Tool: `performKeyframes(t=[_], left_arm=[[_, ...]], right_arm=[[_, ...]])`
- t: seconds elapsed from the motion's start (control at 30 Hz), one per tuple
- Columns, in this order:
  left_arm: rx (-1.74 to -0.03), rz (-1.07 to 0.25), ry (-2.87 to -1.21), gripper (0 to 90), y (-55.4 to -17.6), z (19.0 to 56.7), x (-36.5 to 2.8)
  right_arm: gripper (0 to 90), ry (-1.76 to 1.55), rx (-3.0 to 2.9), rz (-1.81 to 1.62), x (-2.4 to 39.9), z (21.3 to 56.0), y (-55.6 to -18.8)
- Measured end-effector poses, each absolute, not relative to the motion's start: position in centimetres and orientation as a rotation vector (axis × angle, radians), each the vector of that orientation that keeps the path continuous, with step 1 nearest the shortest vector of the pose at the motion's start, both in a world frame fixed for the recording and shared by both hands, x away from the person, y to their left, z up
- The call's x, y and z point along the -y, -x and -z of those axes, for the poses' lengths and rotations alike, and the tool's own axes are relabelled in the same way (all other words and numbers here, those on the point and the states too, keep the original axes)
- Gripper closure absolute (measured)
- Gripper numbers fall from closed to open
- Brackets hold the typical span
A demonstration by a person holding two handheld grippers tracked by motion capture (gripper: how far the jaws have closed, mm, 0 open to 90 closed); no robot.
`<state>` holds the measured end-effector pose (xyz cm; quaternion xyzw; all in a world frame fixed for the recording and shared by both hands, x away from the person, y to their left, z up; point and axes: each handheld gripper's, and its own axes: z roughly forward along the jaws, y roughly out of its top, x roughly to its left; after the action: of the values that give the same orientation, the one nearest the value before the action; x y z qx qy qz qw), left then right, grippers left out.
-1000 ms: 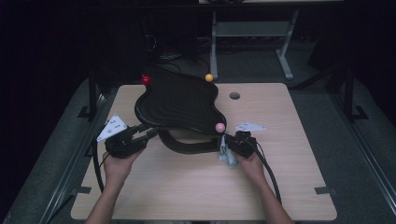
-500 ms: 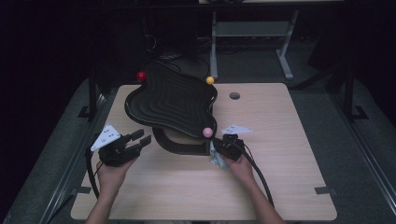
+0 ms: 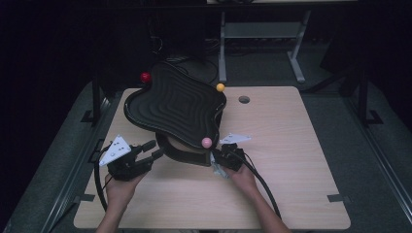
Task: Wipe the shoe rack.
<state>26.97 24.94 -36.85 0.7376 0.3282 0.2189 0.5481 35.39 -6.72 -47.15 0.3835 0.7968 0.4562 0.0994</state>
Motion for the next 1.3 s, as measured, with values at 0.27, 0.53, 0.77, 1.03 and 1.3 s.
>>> performKeyframes(t=[0.27, 0.53, 0.77, 1.03, 1.3], left_arm=[[-0.751, -0.508, -1.757, 56.1, -26.9, 36.6, -24.0], [-0.731, -0.477, -1.772, 54.4, -27.3, 37.0, -22.4], [-0.702, -0.463, -1.782, 53.1, -27.4, 37.0, -21.3], [-0.693, -0.448, -1.796, 51.5, -27.0, 37.5, -21.3], [-0.72, -0.459, -1.814, 51.5, -27.3, 38.1, -21.5]], right_arm=[[82.0, -1.103, -2.375, -1.371, 6.2, 47.2, -35.1], [82.2, -1.06, -2.406, -1.348, 6.1, 47.2, -34.5], [82.1, -0.998, -2.455, -1.401, 3.9, 47.3, -33.5], [82.1, -0.906, -2.49, -1.421, 1.6, 47.3, -32.9], [82.1, -0.873, -2.515, -1.428, -0.1, 47.2, -32.7]])
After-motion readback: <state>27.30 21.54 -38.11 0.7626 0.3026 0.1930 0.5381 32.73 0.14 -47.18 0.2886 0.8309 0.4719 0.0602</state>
